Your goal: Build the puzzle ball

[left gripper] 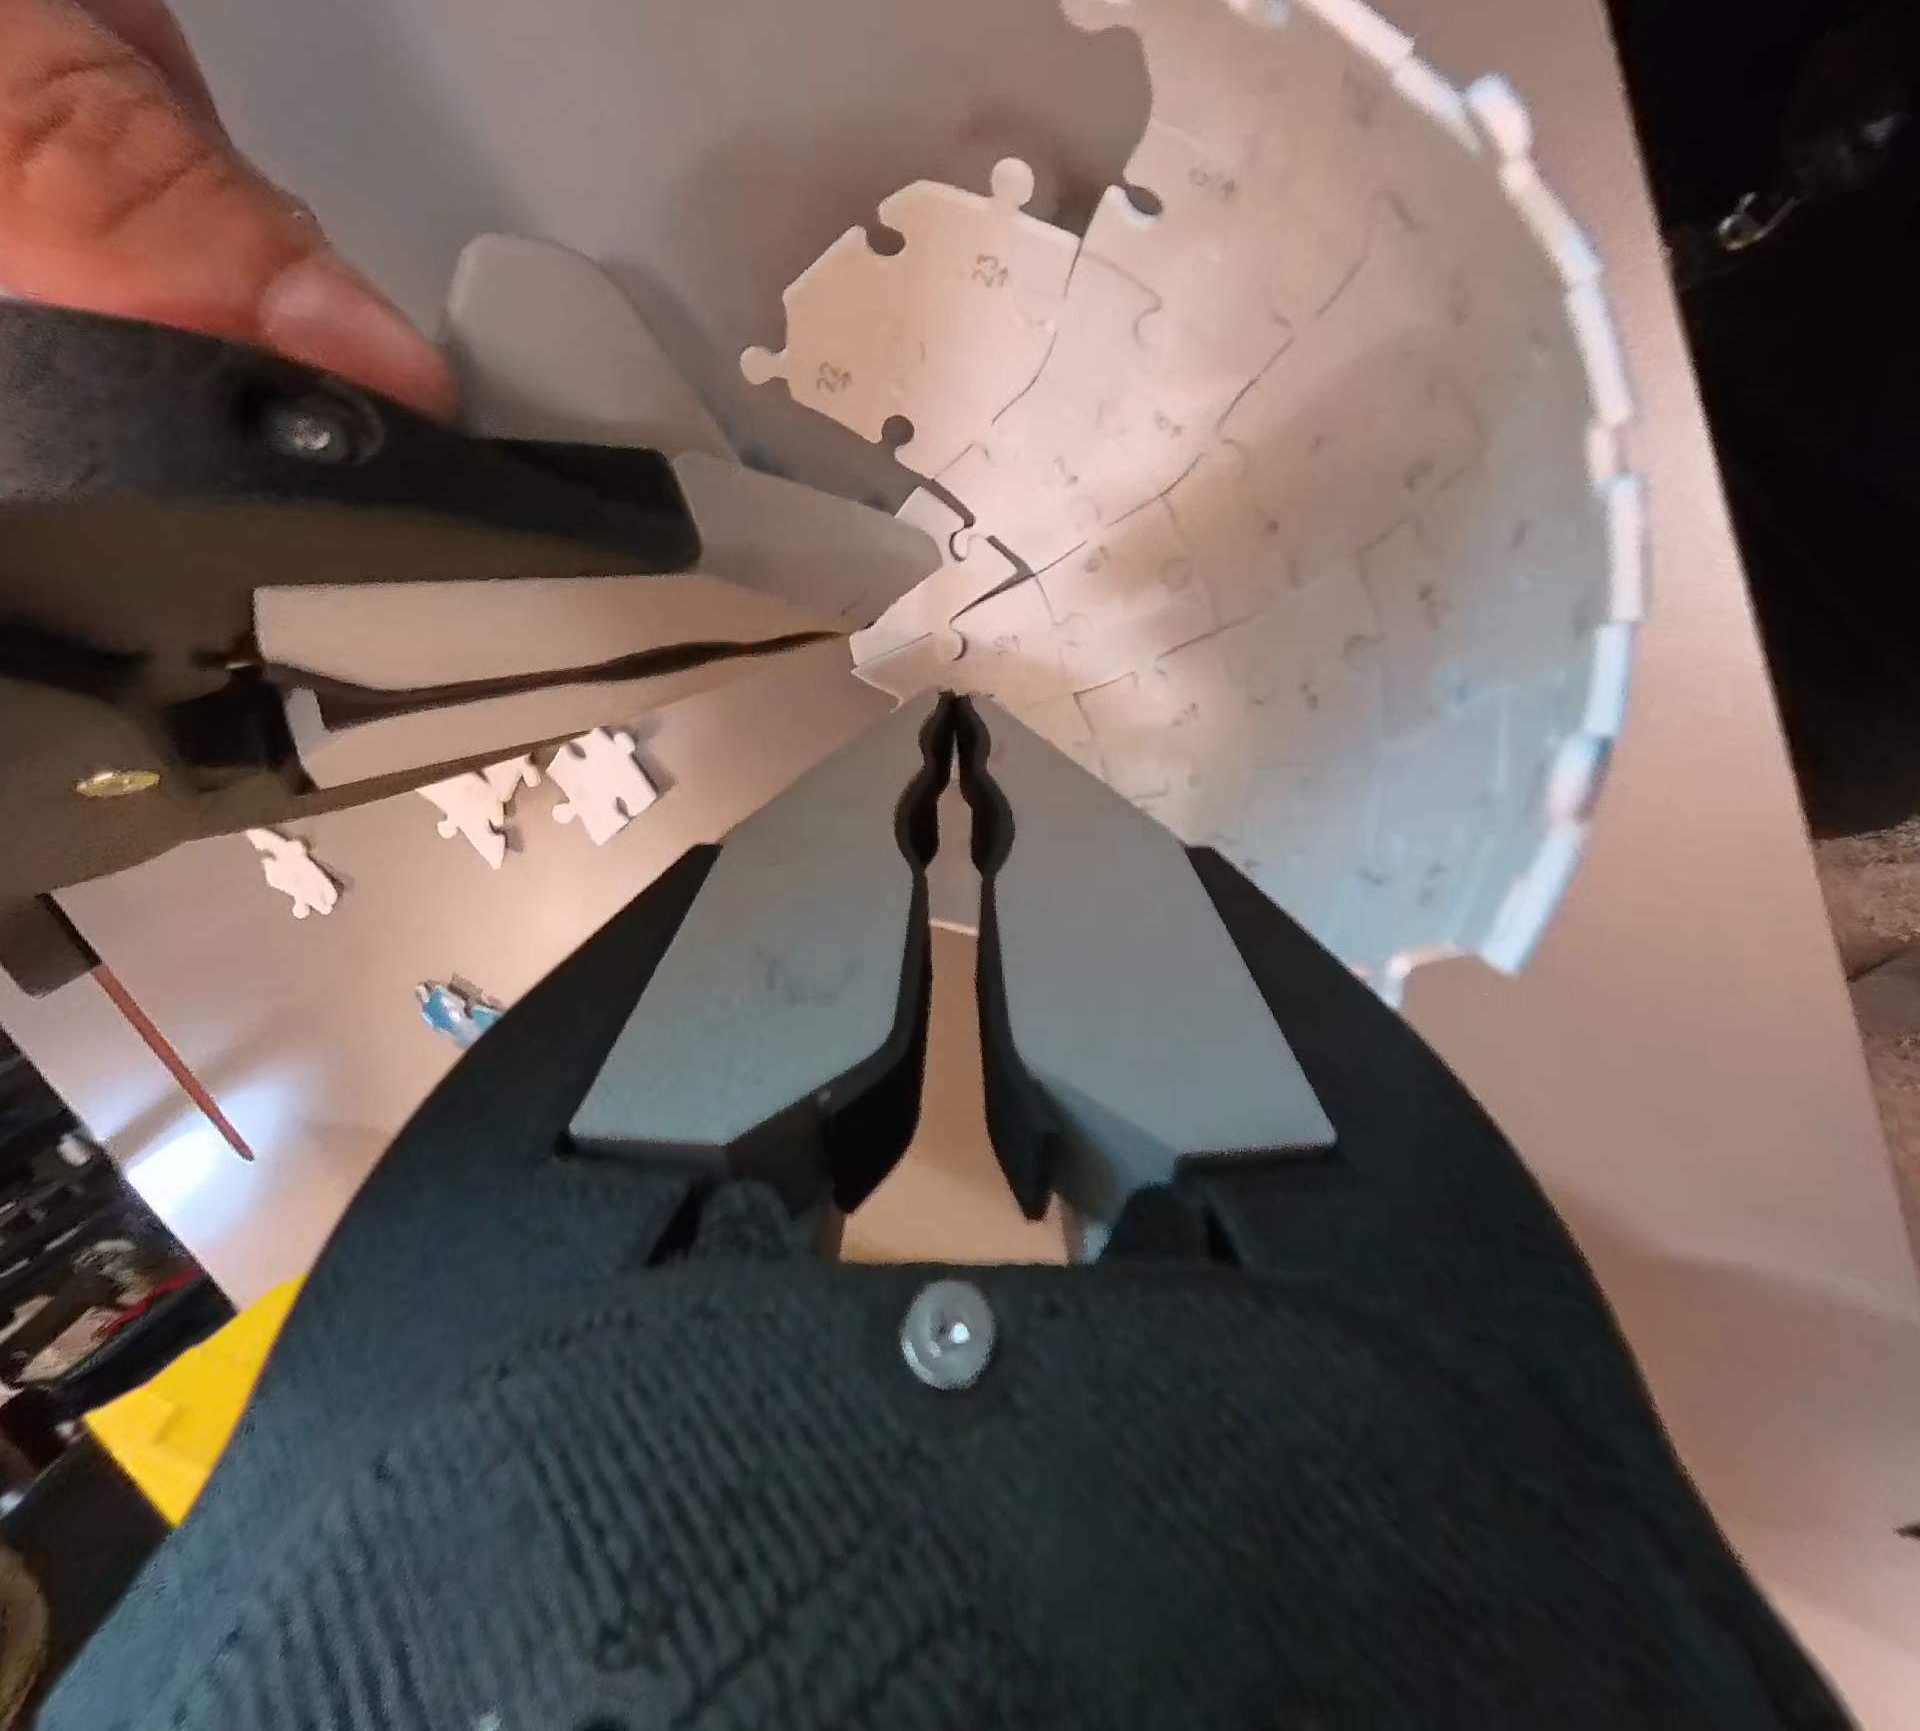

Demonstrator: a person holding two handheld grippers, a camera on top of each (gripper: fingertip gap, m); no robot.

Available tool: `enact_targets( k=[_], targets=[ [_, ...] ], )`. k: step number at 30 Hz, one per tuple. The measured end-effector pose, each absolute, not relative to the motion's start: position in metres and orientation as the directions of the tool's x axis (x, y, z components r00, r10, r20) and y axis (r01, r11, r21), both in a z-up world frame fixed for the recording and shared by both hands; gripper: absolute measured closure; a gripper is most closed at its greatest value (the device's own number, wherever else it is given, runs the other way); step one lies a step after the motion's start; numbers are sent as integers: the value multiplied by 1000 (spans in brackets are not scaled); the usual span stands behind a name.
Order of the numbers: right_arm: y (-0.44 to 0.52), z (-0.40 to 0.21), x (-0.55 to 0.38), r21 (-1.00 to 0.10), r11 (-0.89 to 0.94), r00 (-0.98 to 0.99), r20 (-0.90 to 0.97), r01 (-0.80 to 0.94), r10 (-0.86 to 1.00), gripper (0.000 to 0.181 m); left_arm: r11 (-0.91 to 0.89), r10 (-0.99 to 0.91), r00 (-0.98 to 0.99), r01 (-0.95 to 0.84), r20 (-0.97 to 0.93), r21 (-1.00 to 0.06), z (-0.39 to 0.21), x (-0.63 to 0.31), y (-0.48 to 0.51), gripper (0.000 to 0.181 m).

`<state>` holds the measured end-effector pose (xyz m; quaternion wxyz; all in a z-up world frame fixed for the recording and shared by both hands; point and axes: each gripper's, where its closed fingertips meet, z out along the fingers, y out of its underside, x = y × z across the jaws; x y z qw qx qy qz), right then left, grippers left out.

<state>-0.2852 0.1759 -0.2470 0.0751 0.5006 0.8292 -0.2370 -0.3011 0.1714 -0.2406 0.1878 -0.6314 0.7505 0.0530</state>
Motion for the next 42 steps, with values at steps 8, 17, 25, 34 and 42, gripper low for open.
enact_targets(
  k=[8,17,25,34,42],
  targets=[
    [172,-247,-283,-290,418,-496,-298,861,815,181,210,-936,-151,-964,-318,-160,-250,-286,163,181],
    [171,-247,-283,-278,387,-466,-330,879,821,181,218,-938,-129,-941,-321,-259,-235,-269,160,181],
    [171,-247,-283,-278,372,-454,-348,886,820,181,197,-953,-136,-957,-269,-215,-248,-269,157,181],
    [170,-248,-283,-275,370,-452,-364,887,814,181,176,-955,-125,-968,-268,-177,-248,-279,161,181],
    [169,-247,-283,-272,340,-427,-399,900,812,181,175,-956,-121,-966,-267,-189,-249,-278,160,181]
  ],
)
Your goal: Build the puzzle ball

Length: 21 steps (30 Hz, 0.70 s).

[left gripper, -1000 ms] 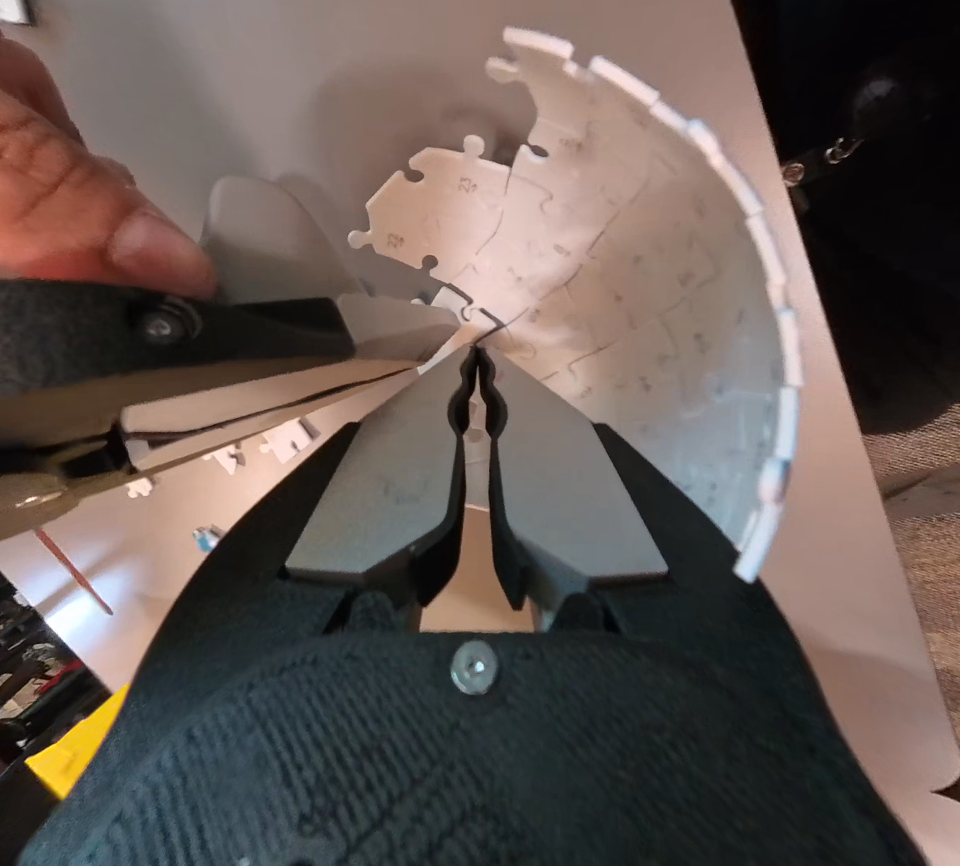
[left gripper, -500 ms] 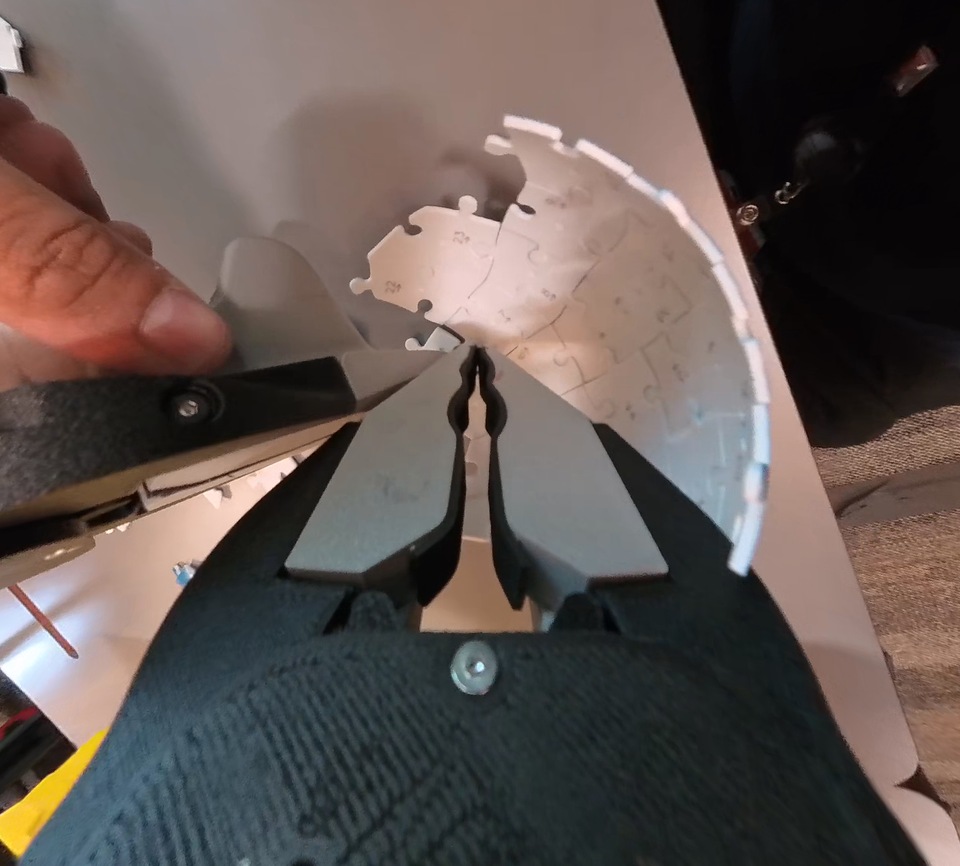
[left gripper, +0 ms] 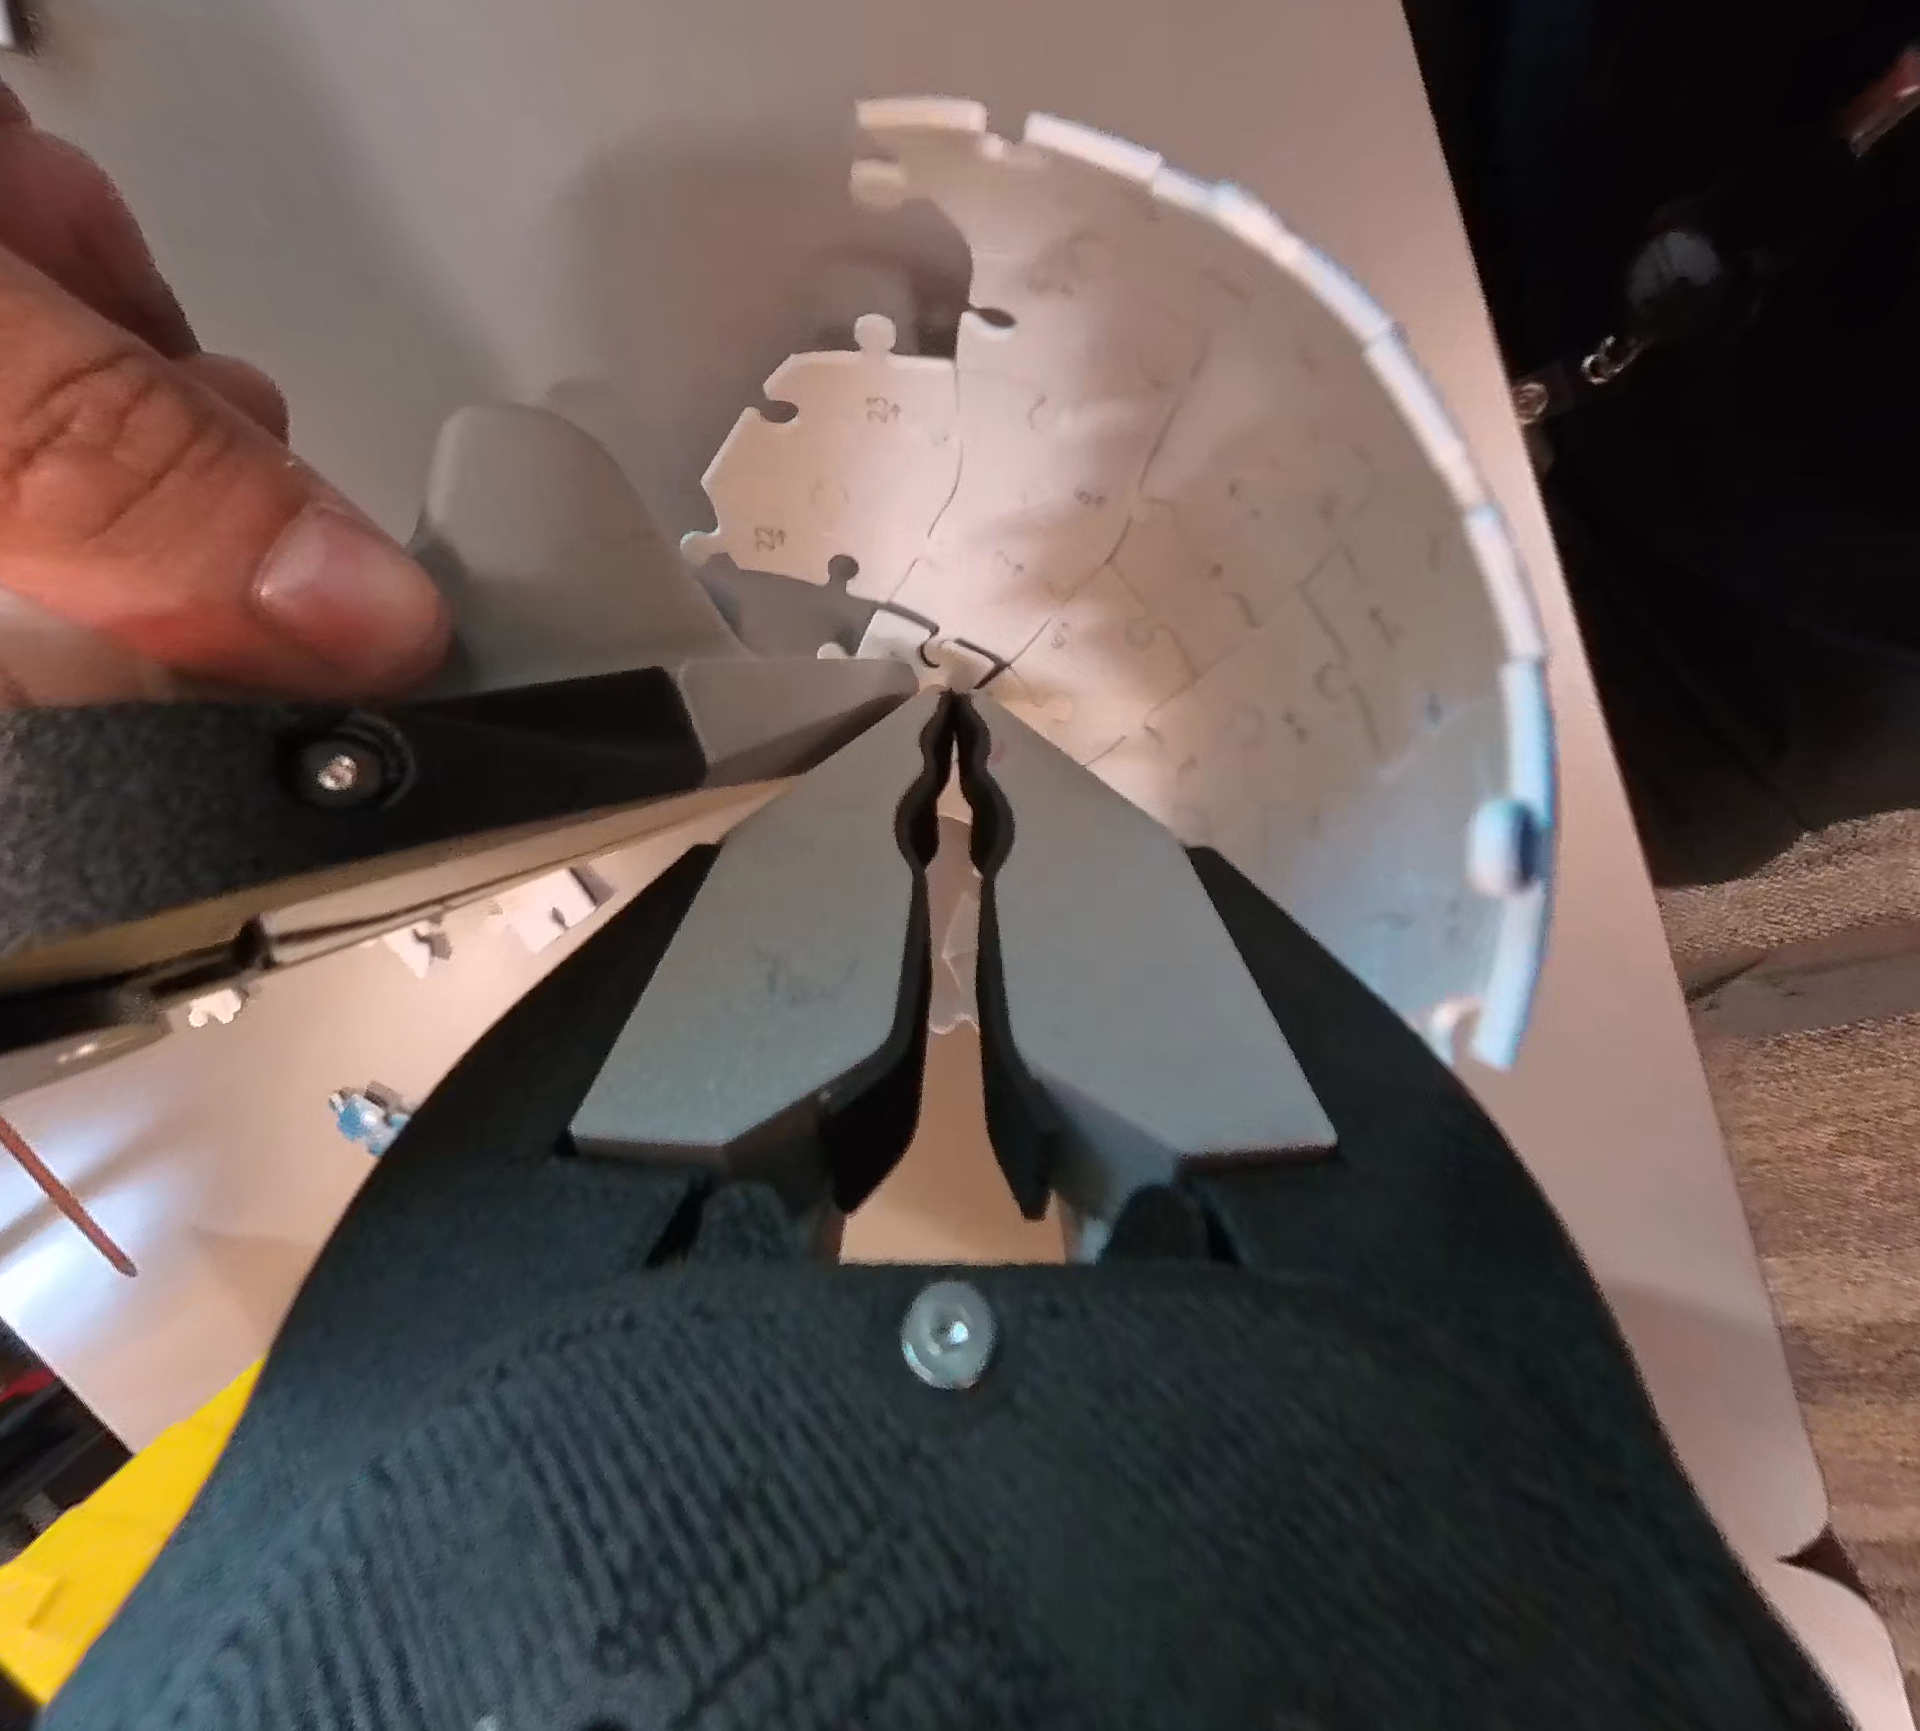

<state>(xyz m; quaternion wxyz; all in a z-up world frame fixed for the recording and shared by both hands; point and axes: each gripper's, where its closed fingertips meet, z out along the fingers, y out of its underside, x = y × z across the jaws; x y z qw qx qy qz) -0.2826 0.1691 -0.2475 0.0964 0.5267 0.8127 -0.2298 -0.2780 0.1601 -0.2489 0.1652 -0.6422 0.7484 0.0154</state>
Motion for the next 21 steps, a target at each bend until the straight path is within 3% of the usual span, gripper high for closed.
enact_targets(
  k=[11,21],
  targets=[
    [168,-247,-283,-270,341,-427,-396,900,813,181,175,-958,-116,-960,-261,-218,-247,-273,157,181],
    [169,-247,-283,-257,298,-385,-433,919,815,181,213,-949,-175,-969,-262,-123,-248,-273,157,181]
  ],
)
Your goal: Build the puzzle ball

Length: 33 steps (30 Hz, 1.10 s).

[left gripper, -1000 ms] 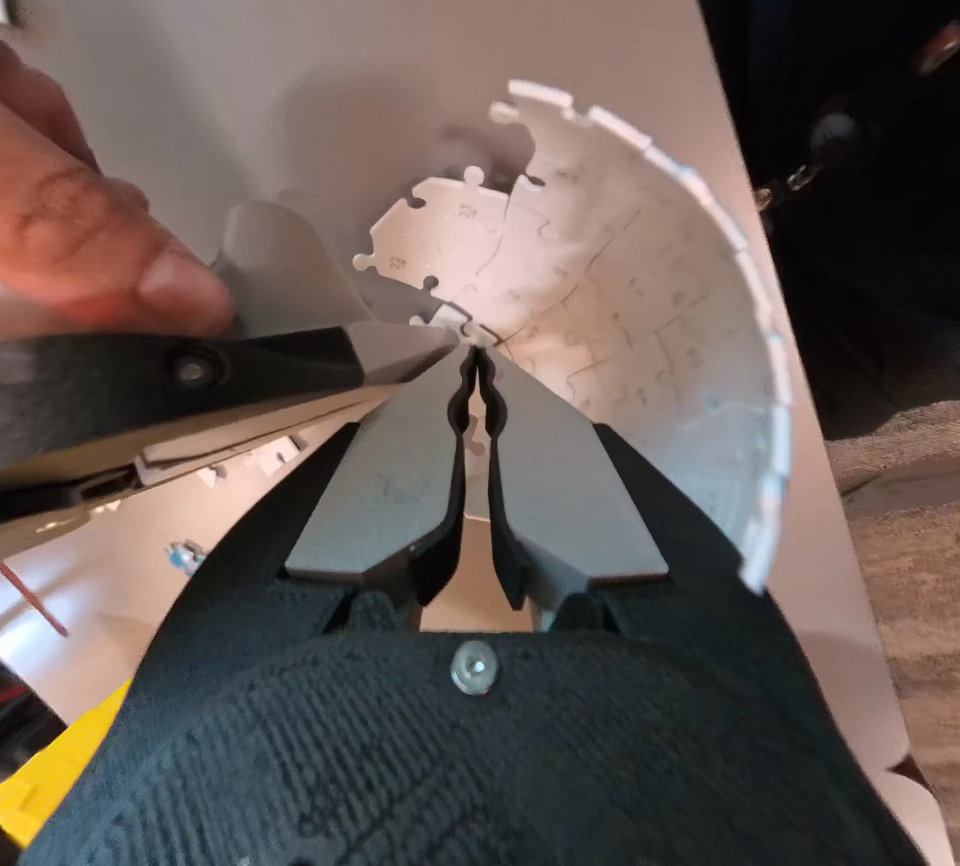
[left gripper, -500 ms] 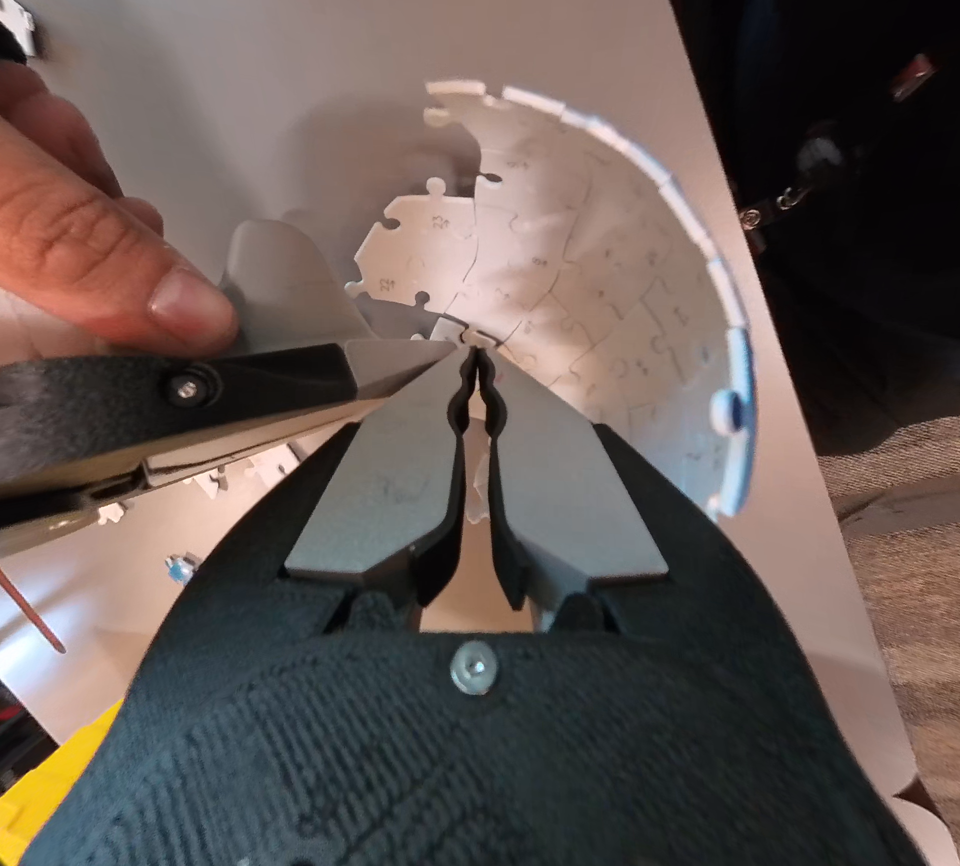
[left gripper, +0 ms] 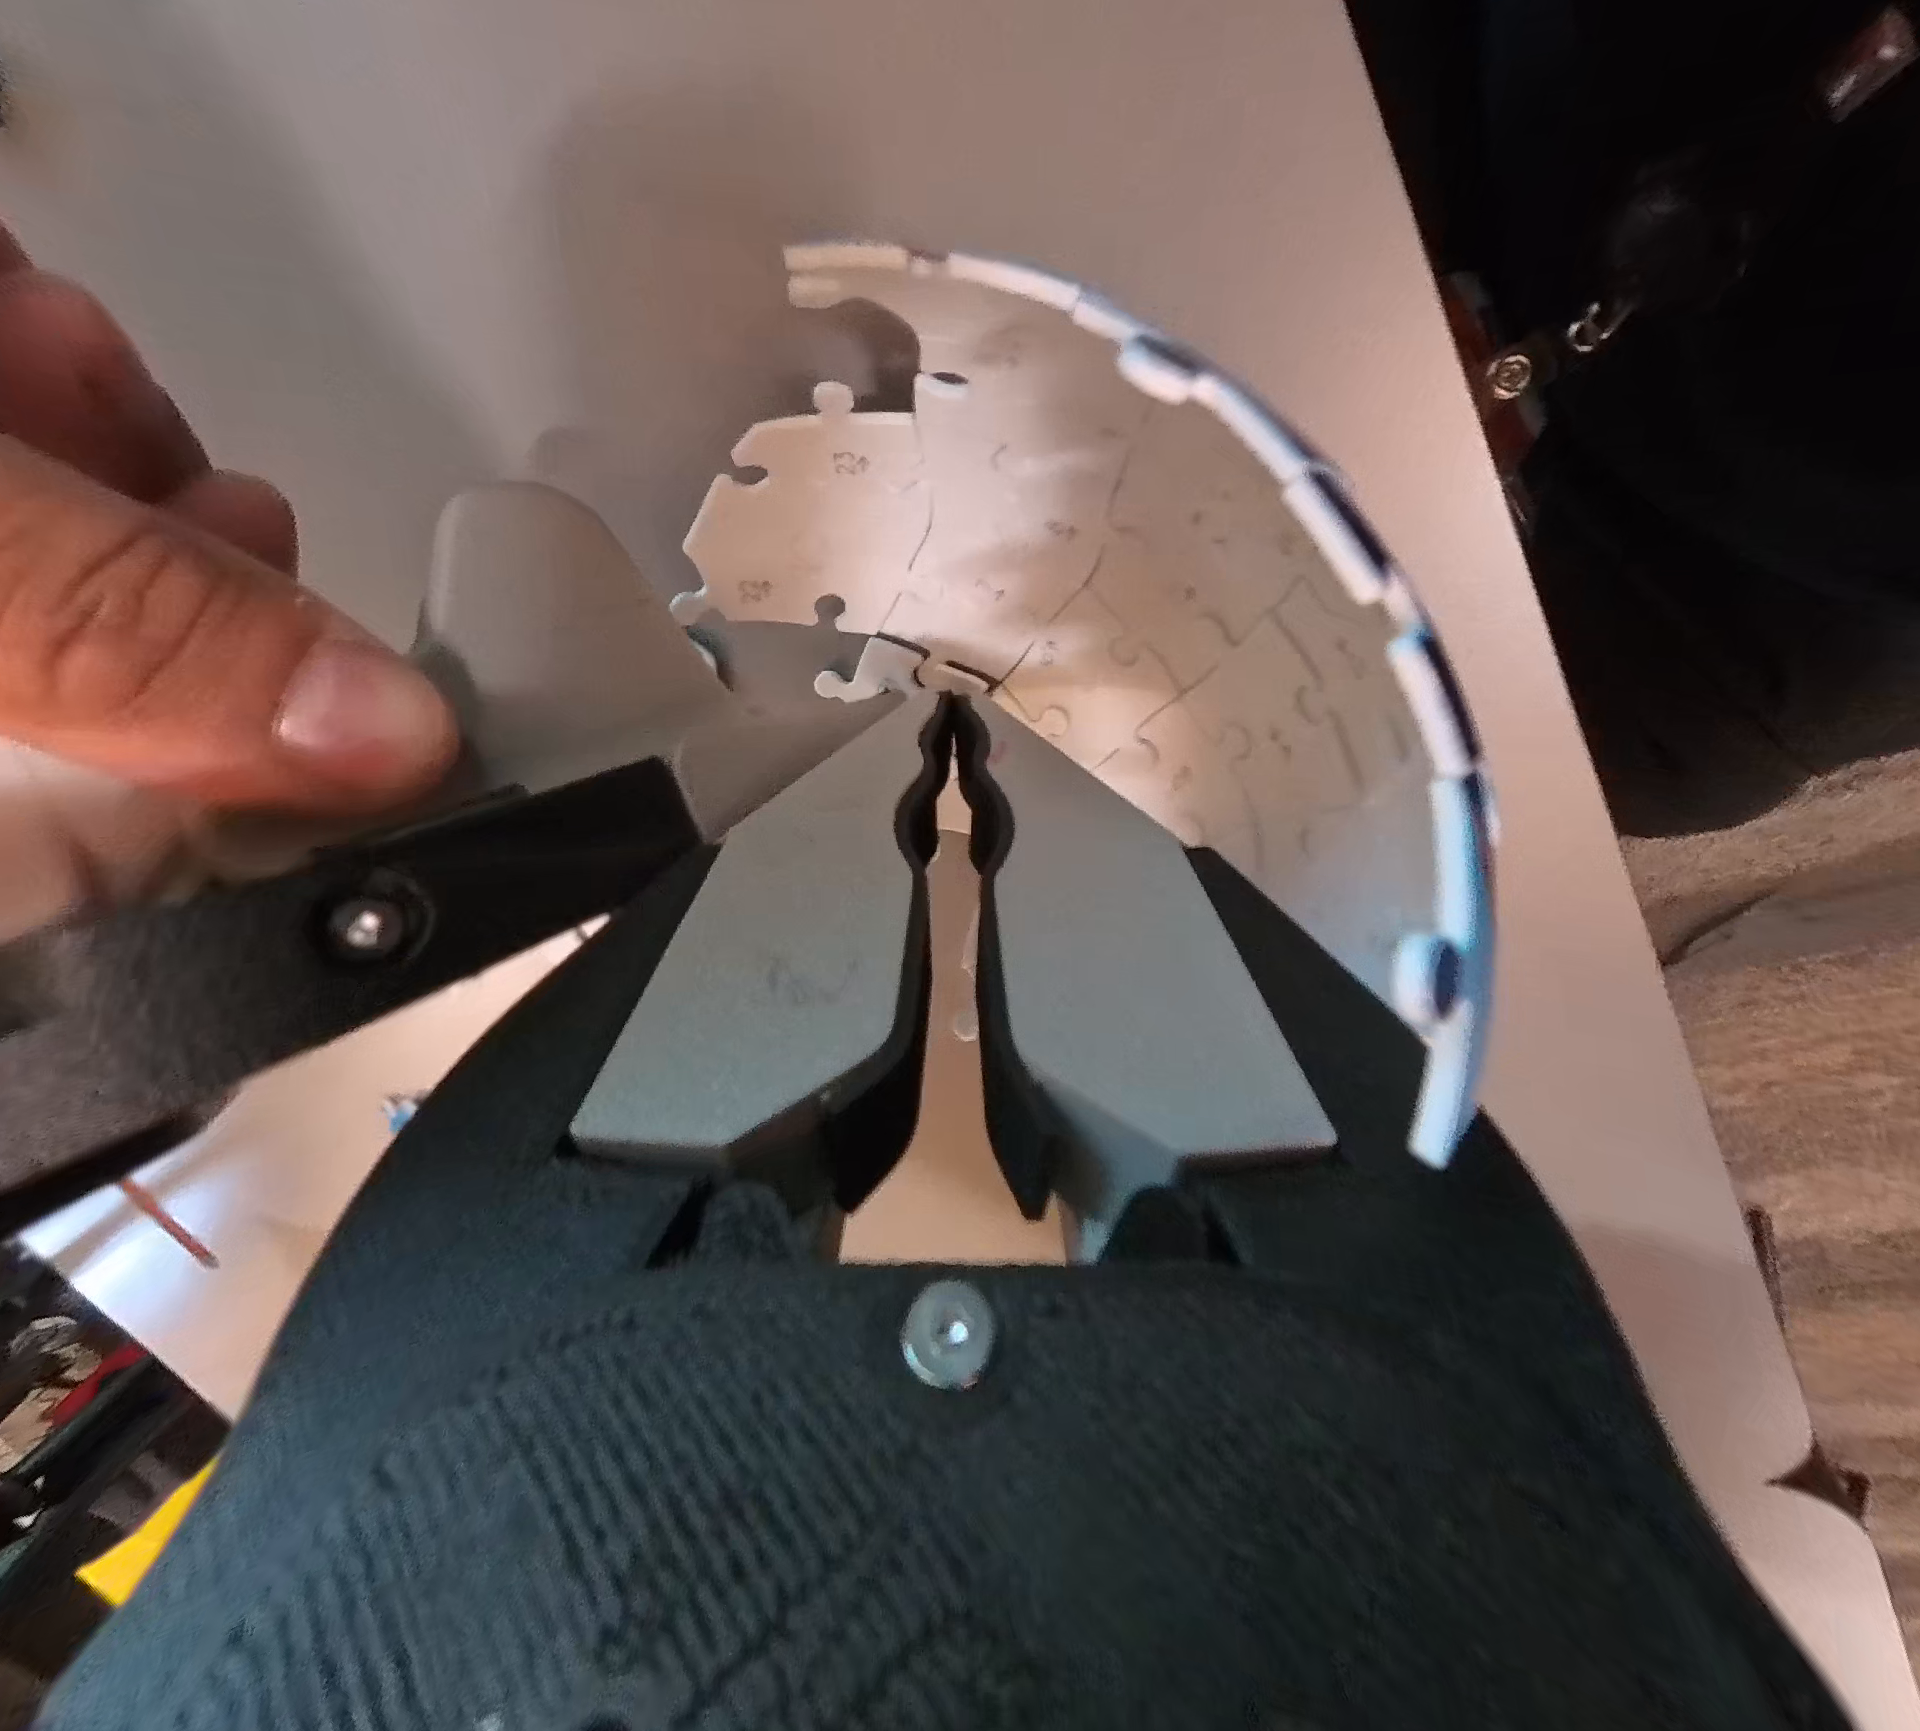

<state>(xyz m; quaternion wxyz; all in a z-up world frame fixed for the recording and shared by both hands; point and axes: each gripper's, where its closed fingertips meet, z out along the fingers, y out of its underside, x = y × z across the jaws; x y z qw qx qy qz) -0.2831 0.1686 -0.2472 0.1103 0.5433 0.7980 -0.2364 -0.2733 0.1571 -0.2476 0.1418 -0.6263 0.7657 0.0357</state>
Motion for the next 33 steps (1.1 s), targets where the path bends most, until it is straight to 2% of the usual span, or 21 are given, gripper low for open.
enact_targets(
  k=[4,24,30,33],
  targets=[
    [166,-244,-283,-260,282,-375,-458,924,806,181,256,-944,-235,-965,-233,-64,-251,-273,153,181],
    [163,-246,-276,-205,167,-259,-615,964,745,181,214,-965,-193,-971,-177,-108,-252,-270,152,181],
    [173,-221,-297,-336,106,-289,-560,936,777,181,224,-958,-200,-969,-204,-101,-252,-269,153,181],
    [181,-227,-296,-324,136,-289,-489,936,823,181,229,-953,-202,-968,-227,-101,-252,-269,153,181]
  ],
)
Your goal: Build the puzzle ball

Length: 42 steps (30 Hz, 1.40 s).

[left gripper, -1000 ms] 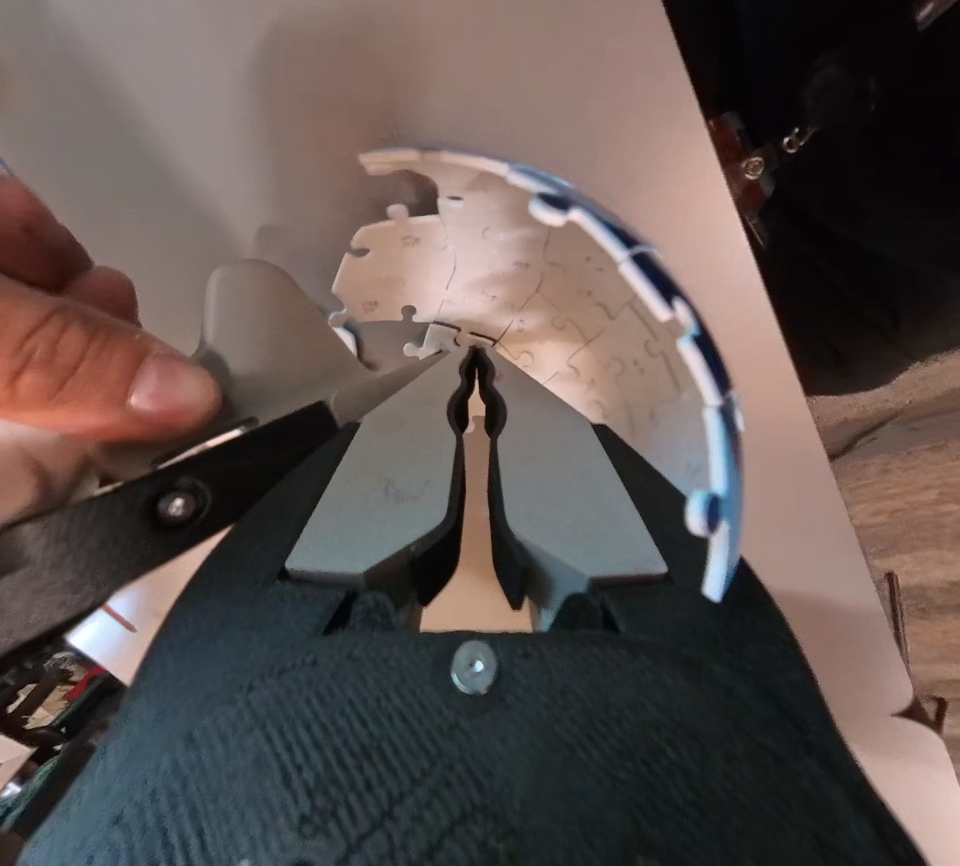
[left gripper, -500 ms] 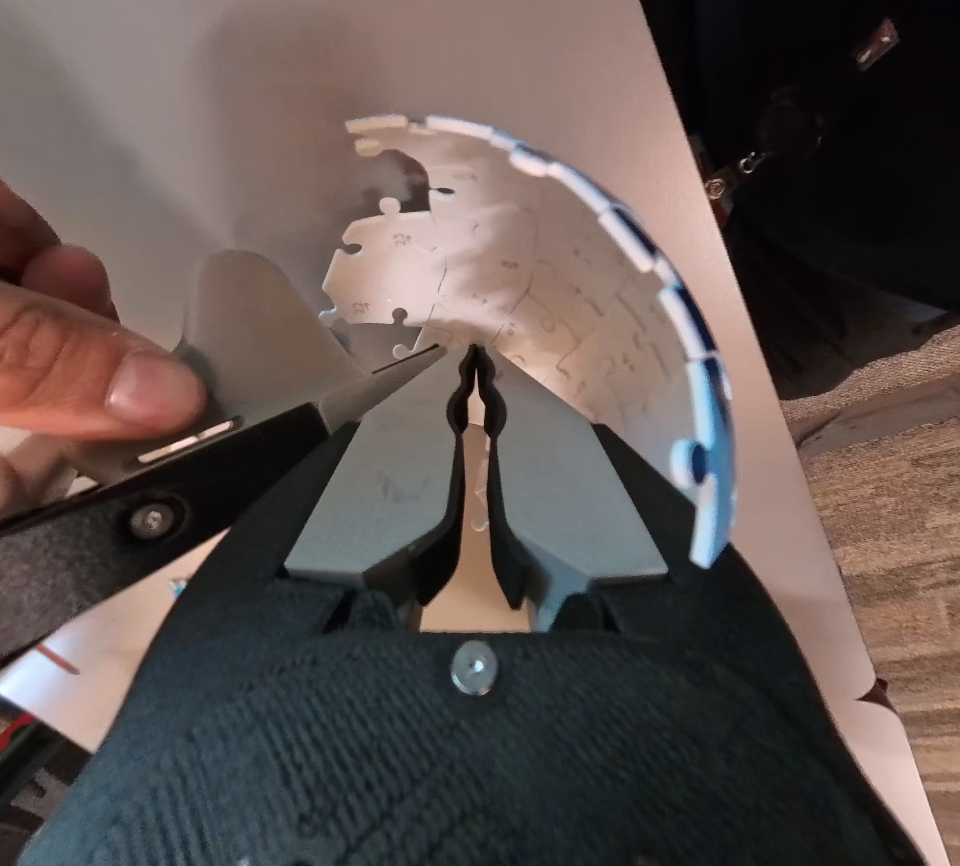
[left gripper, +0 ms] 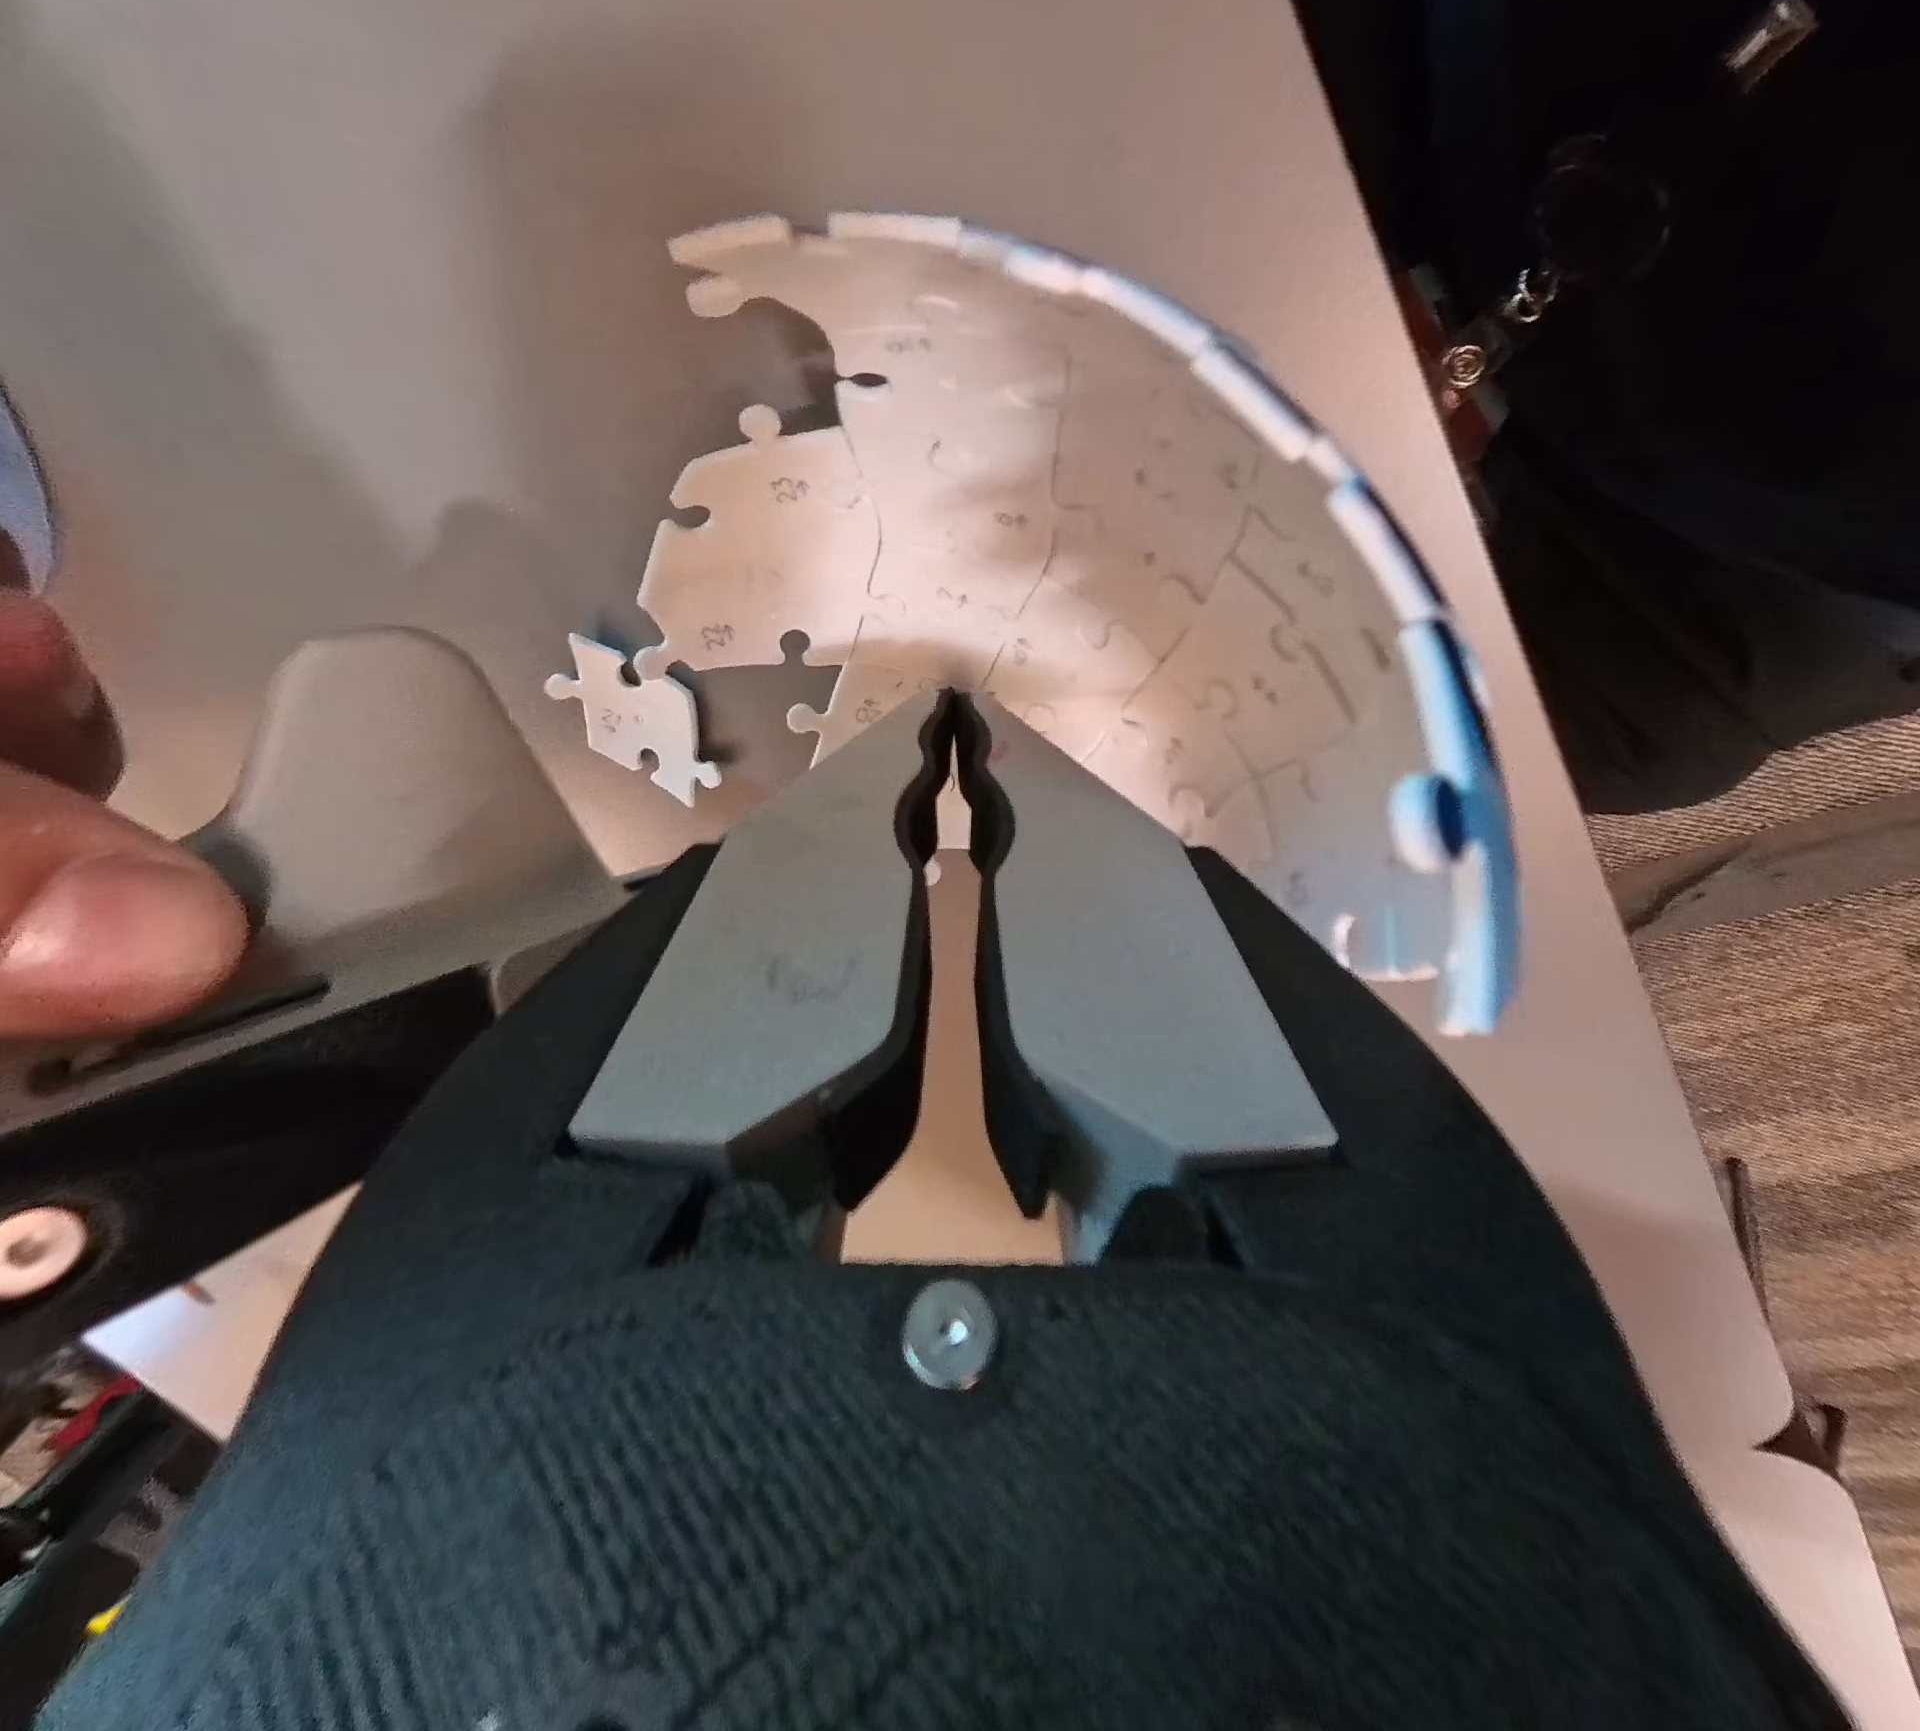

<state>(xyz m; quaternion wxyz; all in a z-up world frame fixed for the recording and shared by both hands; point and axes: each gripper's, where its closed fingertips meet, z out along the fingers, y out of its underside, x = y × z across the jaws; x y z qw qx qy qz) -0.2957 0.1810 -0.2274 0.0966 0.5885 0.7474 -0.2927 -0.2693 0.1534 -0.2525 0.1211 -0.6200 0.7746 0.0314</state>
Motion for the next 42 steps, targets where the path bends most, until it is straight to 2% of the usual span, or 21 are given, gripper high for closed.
enact_targets(
  k=[7,21,24,27,30,34,42],
  targets=[
    [163,-244,-289,-265,202,-314,-504,943,804,181,233,-942,-202,-969,-266,-87,-252,-269,154,181],
    [164,-244,-289,-265,196,-308,-498,944,811,181,203,-951,-176,-975,-255,-86,-253,-269,154,181],
    [169,-232,-290,-316,225,-354,-450,922,820,181,209,-947,-181,-974,-265,-83,-253,-269,155,181],
    [181,-200,-299,-423,154,-353,-446,893,822,181,221,-939,-193,-973,-286,-69,-252,-271,156,181],
    [203,-186,-300,-466,105,-317,-406,879,857,181,221,-931,-198,-974,-306,-41,-252,-275,162,181],
    [222,-187,-294,-455,111,-297,-361,884,884,181,231,-912,-222,-973,-345,16,-252,-283,172,181],
    [231,-228,-272,-312,261,-362,-335,914,870,181,261,-876,-245,-965,-415,19,-249,-280,174,181]
  ],
)
